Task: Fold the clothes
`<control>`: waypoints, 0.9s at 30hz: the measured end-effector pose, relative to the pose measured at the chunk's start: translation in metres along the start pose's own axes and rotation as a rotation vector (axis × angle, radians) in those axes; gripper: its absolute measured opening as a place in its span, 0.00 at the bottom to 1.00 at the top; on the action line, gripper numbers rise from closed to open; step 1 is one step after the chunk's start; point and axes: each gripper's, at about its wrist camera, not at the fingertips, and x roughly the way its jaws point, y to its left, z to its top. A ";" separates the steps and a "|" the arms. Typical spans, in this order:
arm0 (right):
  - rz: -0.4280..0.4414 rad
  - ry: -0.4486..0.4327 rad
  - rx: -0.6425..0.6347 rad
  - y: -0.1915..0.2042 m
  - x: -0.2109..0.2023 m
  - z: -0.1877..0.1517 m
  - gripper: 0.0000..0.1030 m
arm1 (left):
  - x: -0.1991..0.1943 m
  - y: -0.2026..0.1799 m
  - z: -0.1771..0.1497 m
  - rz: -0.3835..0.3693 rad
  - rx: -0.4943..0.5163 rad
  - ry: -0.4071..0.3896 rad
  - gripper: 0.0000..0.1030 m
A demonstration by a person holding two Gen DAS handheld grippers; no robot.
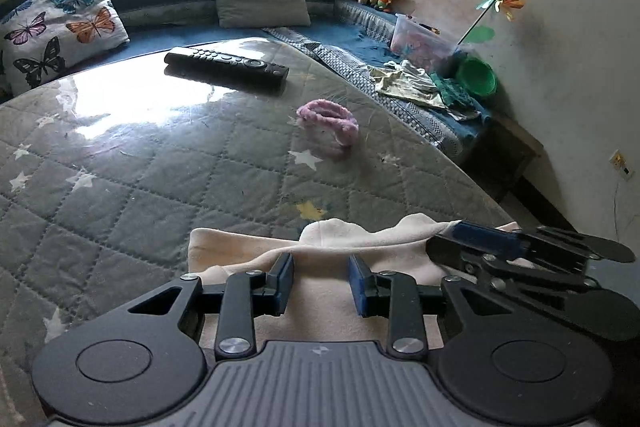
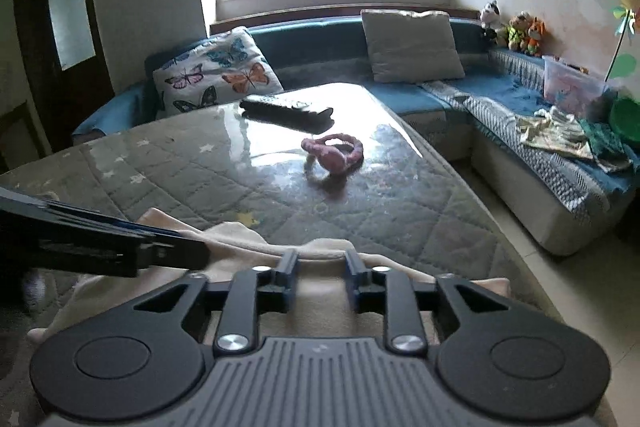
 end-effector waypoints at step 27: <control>0.036 -0.050 -0.093 0.035 -0.096 -0.063 0.61 | -0.049 -0.003 -0.031 0.065 0.069 -0.082 0.46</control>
